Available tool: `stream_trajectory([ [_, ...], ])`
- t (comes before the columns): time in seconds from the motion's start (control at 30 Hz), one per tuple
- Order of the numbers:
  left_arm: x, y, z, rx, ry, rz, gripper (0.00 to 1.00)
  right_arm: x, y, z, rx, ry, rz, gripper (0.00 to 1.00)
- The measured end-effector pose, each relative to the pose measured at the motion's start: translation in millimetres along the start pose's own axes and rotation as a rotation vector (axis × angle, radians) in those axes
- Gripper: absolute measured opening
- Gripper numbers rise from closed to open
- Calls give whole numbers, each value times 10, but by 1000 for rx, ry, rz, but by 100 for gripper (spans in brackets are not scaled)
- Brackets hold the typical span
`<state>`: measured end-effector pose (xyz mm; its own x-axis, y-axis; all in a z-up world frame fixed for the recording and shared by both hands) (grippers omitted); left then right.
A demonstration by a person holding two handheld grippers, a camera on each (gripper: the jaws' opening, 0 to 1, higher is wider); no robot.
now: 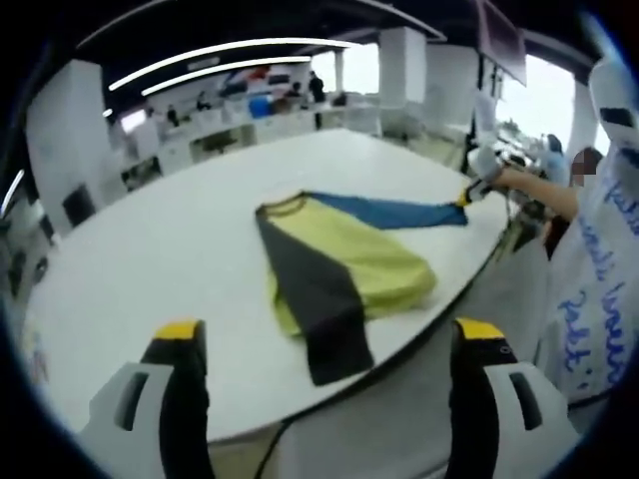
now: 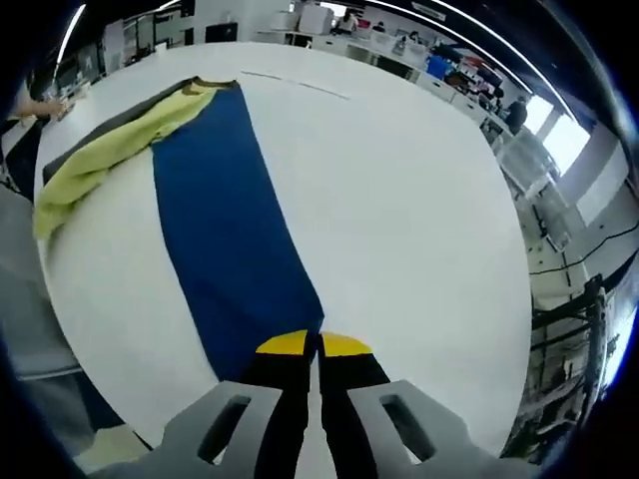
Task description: Fold the garment on the visible template until the final outline fits inside the template.
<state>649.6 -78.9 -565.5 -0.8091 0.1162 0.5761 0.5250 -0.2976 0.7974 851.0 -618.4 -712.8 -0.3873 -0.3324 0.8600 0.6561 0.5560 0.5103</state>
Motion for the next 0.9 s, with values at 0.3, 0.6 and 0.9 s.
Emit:
stream_trajectory([
  [0.3,4,4,12,4,8,3,97,-61,13,-184,-32,-8,14,3],
  [0.6,-14,9,12,4,11,21,96,-152,57,-539,-38,-29,18,3],
  [0.9,-32,17,30,4,23,32,96,-209,120,-752,-18,-59,43,3],
])
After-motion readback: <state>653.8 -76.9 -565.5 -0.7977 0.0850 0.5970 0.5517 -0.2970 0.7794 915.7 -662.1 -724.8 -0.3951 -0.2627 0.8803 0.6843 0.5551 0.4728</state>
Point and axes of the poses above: the point that each gripper's makers call its tool centre point, and the gripper's own axes: x roughly backward along the fingers, z roughly to its left, y roughly out of its top, the point moved 6 cm from there along x, roughly backward along the fingers, and after that the axes turned 14 degrees about y, right-handed, at the moved point
